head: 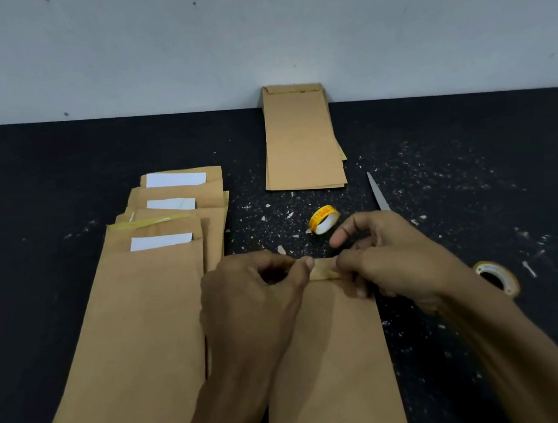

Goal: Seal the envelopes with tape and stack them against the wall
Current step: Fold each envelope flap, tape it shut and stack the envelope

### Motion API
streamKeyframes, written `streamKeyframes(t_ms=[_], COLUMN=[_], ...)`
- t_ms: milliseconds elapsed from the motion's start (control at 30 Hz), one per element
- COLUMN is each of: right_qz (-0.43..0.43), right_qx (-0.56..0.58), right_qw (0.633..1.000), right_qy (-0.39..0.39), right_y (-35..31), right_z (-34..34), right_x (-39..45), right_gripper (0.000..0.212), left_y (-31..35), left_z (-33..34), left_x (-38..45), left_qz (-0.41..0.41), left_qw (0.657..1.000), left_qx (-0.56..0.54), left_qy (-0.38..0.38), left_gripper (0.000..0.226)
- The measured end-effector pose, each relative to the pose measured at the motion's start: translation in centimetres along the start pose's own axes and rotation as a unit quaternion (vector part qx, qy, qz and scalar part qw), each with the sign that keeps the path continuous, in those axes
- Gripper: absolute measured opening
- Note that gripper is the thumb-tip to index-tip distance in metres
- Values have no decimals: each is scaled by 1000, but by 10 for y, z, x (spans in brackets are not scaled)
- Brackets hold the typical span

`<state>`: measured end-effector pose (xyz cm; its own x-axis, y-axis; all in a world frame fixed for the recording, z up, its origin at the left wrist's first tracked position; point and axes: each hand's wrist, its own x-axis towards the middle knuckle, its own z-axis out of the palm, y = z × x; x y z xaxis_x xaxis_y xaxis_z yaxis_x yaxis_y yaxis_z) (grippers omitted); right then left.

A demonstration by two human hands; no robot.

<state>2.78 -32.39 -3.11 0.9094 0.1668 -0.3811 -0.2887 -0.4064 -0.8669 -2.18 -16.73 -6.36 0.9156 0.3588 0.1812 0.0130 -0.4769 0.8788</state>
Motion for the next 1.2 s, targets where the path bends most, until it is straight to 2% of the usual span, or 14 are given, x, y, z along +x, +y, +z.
streamKeyframes(t_ms=[100, 233, 467, 633, 867, 1067, 1200], right_qz=[-21, -43, -54, -69, -70, -75, -79], right_qx=[-6, -49, -88, -133, -176, -183, -179], right_qw=[999, 996, 992, 984, 975, 973, 974], right_qy=[28, 62, 71, 96, 114, 116, 115], right_y=[6, 16, 18, 21, 24, 23, 21], right_z=[4, 6, 8, 11, 16, 18, 17], right_x=[2, 5, 3, 3, 3, 0, -2], right_gripper=[18, 28, 38, 34, 37, 39, 38], left_y=[-2, -3, -2, -2, -6, 0, 1], left_z=[3, 5, 7, 9, 12, 6, -5], left_x=[-3, -6, -7, -9, -10, -3, 8], left_qz=[17, 38, 62, 64, 108, 45, -18], left_qw=[1000, 999, 996, 995, 983, 977, 982], left_qx=[14, 30, 51, 73, 143, 206, 186], left_qy=[14, 20, 30, 34, 31, 8, 6], left_gripper=[8, 8, 7, 11, 12, 27, 40])
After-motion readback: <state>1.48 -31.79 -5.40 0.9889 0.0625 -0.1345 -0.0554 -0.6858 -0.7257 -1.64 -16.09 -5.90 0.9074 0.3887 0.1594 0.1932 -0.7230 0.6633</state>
